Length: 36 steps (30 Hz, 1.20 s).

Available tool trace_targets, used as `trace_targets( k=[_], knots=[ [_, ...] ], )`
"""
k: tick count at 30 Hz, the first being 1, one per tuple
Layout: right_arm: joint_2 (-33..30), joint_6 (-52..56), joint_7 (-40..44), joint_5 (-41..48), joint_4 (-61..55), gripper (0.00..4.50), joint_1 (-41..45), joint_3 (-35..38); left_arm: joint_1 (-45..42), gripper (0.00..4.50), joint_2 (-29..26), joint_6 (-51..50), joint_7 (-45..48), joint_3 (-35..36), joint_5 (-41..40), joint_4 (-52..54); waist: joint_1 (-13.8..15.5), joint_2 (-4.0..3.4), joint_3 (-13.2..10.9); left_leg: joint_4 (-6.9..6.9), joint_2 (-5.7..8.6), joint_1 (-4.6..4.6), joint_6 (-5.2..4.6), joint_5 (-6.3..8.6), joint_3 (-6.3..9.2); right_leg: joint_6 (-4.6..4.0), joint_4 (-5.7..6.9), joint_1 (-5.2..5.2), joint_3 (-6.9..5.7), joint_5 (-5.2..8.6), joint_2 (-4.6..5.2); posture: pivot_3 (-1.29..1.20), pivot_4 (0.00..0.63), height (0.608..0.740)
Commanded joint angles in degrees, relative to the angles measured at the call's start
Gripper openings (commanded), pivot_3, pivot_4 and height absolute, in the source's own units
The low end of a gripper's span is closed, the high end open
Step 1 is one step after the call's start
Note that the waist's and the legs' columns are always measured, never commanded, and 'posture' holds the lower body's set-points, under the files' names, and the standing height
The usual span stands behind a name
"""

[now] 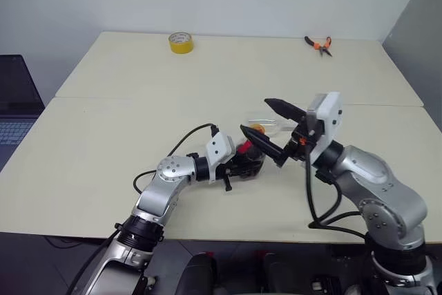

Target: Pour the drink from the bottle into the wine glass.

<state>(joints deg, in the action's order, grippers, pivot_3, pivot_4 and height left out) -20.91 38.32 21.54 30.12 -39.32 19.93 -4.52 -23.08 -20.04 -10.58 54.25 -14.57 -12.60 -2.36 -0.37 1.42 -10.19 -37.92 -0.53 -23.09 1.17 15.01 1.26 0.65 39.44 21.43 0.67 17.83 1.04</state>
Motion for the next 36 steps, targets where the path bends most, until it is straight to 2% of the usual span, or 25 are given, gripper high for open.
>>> trace_targets(
  k=[1,5,12,25,32,36],
  knots=[
    [0.44,-2.25,-1.73,-3.17,-0.98,4.40,0.16,-1.09,-1.43,0.97,0.42,1.91,-0.02,0.77,-0.24,1.20,0.02,0.00,0.00,0.00,0.00,0.00,0.00,0.00,0.00,0.00,-0.01,0.00,0.00,0.00,0.00,0.00,0.150,0.740],
    [-2.21,-3.37,-1.19,-7.79,-0.03,4.40,-0.22,-2.45,-1.65,0.97,0.55,2.13,0.28,0.60,-0.12,0.73,0.02,0.00,0.00,0.00,0.00,0.00,0.00,0.00,0.01,0.00,0.00,0.00,-0.02,0.00,0.00,0.00,0.150,0.740],
    [-3.98,-3.79,0.14,-10.54,-0.02,4.40,-0.41,-3.40,-1.45,0.95,0.83,2.45,0.19,0.42,0.02,0.53,-0.03,0.00,0.00,0.02,-0.03,0.01,-0.01,0.00,0.02,0.00,0.00,0.00,-0.02,0.00,-0.02,0.00,0.150,0.740],
    [-8.19,-3.27,0.77,-13.58,0.70,4.40,-3.36,-0.47,-1.24,0.95,1.09,2.39,0.42,0.39,0.14,0.71,0.01,0.00,0.00,0.02,-0.02,0.01,-0.01,0.01,0.02,0.00,0.00,-0.01,-0.03,0.00,-0.02,0.00,0.150,0.740],
    [-10.38,-2.35,1.84,-10.05,0.02,4.40,-5.50,6.24,-1.14,0.95,1.14,2.29,0.68,0.53,0.24,0.81,0.08,0.00,0.00,0.01,-0.02,0.00,-0.01,0.01,0.03,0.00,-0.01,-0.02,-0.04,0.00,-0.02,0.00,0.150,0.740],
    [-10.71,0.93,5.68,-0.24,-2.98,4.40,-7.85,10.73,-1.18,0.95,1.01,2.29,0.76,0.51,0.16,0.80,0.15,0.00,0.00,0.00,-0.01,0.00,-0.01,0.01,0.02,0.00,-0.01,-0.03,-0.03,0.00,-0.02,0.00,0.150,0.740]
  ],
)
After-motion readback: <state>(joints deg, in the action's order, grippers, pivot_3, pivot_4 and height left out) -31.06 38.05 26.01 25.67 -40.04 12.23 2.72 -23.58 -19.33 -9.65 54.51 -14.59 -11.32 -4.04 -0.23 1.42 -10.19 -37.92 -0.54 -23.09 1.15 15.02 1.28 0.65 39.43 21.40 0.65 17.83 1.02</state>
